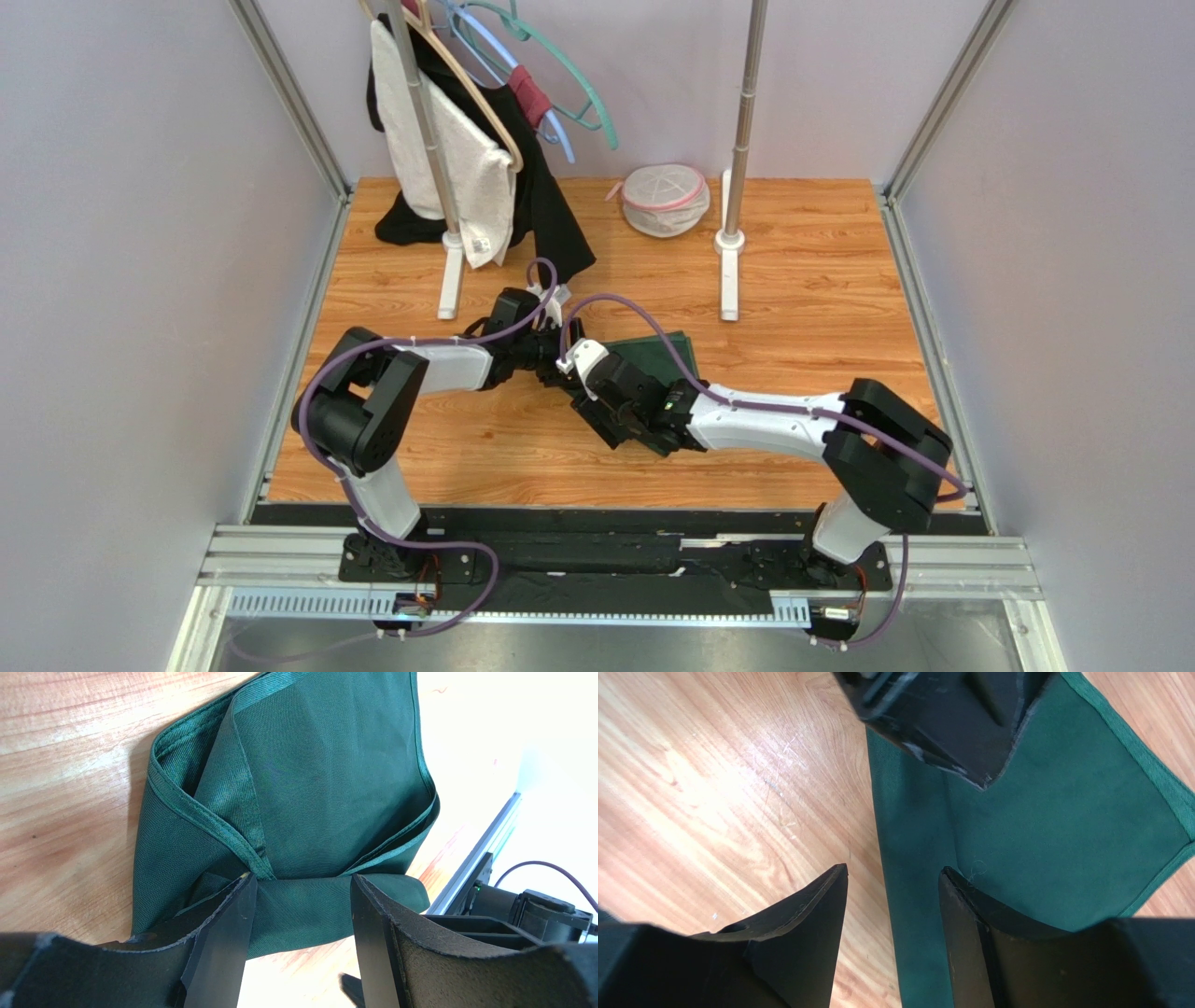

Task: Fold the napkin, place the utensils inside, and roll it up
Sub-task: Roll the napkin with the utensil

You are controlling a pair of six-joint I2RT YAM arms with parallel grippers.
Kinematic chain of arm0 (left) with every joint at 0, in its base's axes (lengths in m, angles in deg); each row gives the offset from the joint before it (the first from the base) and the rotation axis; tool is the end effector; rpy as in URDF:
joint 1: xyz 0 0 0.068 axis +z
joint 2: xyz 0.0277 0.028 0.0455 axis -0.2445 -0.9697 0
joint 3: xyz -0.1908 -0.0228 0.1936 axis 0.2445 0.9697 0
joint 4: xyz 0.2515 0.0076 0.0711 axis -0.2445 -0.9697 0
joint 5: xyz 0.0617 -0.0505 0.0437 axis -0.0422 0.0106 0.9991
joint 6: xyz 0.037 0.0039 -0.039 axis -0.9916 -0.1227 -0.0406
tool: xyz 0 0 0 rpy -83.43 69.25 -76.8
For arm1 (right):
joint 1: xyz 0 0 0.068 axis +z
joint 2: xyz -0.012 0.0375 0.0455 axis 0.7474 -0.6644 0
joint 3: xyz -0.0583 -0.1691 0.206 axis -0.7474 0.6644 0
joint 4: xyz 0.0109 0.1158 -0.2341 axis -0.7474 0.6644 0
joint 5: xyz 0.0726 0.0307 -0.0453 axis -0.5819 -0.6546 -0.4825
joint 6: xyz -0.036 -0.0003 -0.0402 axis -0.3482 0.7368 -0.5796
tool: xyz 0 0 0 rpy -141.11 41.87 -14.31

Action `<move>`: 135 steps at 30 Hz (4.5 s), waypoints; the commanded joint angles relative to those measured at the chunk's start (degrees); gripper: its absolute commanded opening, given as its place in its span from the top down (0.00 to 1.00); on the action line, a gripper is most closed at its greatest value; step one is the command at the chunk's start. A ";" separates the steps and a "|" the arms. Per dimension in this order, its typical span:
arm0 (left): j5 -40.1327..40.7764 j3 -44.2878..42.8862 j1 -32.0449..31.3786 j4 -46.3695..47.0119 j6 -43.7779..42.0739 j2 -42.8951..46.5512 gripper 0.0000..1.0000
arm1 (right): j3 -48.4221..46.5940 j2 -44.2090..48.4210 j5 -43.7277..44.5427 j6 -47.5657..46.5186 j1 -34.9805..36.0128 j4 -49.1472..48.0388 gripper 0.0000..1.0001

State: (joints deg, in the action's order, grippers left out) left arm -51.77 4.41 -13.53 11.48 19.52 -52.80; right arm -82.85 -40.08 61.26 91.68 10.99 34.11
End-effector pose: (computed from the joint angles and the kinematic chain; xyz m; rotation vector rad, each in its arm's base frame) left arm 0.2864 -0.1705 0.1369 0.0421 2.5110 -1.1634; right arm 0.1700 0.2716 0.1830 -1.0821 2.2160 0.1986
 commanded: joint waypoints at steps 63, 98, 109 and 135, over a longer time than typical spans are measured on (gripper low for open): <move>-1.75 12.78 3.69 27.75 5.14 2.96 0.34 | 16.61 -11.22 -52.24 19.08 -26.22 -23.89 1.00; 12.40 4.78 2.28 -12.85 -2.95 8.05 1.00 | -4.22 1.79 -20.09 3.09 -11.37 0.81 0.47; 11.16 2.58 2.90 -15.48 -4.18 6.38 1.00 | 1.31 1.97 -3.47 1.68 0.67 -0.51 0.44; 15.12 15.92 7.12 -2.94 -4.44 28.70 0.28 | 12.48 -2.16 -27.53 11.34 -11.00 -12.64 0.82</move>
State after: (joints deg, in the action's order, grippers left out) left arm -38.37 16.89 -6.52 1.79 17.09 -28.69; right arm -74.00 -40.86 43.71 100.86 3.97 22.55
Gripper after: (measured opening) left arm 0.717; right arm 0.200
